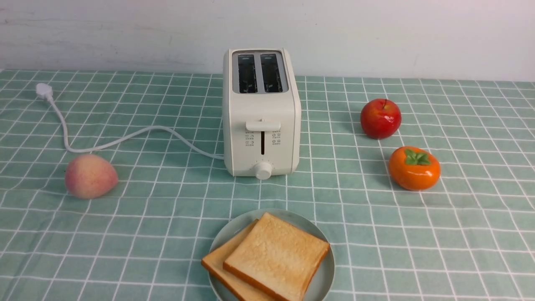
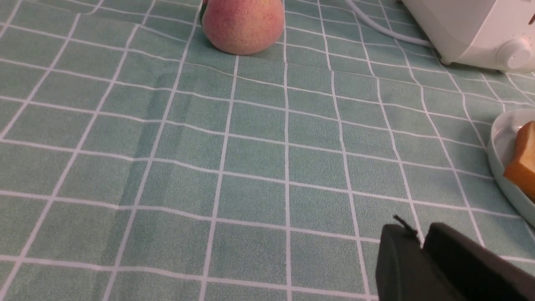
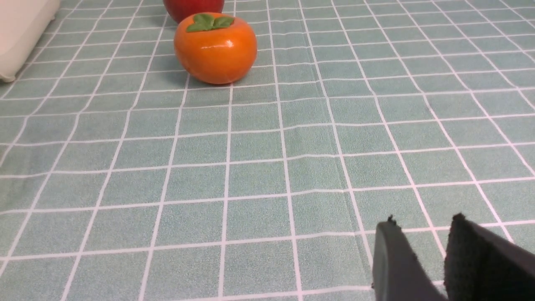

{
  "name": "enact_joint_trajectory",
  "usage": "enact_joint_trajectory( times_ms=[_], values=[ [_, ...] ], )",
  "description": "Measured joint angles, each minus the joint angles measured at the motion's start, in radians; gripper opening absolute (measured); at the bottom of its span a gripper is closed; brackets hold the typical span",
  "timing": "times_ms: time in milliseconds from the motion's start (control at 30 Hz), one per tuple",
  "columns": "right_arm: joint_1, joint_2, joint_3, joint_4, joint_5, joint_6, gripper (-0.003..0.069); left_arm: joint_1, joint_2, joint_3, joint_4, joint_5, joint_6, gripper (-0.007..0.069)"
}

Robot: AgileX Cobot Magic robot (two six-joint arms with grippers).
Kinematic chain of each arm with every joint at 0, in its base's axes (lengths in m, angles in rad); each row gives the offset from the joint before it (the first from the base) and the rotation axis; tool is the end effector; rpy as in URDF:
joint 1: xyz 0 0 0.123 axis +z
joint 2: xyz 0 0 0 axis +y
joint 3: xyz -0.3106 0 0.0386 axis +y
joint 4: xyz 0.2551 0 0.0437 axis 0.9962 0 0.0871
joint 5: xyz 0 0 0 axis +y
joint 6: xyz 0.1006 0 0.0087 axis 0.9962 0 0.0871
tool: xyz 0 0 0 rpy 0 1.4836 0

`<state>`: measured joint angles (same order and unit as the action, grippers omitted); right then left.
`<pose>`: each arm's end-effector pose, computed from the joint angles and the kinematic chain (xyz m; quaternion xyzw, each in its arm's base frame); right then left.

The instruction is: Take toasted bread from bread machine on blue coffee table place on plate.

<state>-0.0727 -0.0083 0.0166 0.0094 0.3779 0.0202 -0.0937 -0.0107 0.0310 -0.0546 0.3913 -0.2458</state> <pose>0.0409 -0.0026 0.1708 0.0398 0.8035 -0.0116 0.5938 0.0402 -0.0059 0.1646 -0.0760 0.8083 -0.1214 0.5711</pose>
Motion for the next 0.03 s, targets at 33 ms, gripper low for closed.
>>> enact_joint_trajectory(
  times_ms=[33],
  values=[
    [0.000, 0.000, 0.000, 0.000, 0.000, 0.000, 0.0202, 0.000, 0.000, 0.000, 0.000, 0.000, 0.000, 0.0078]
  ],
)
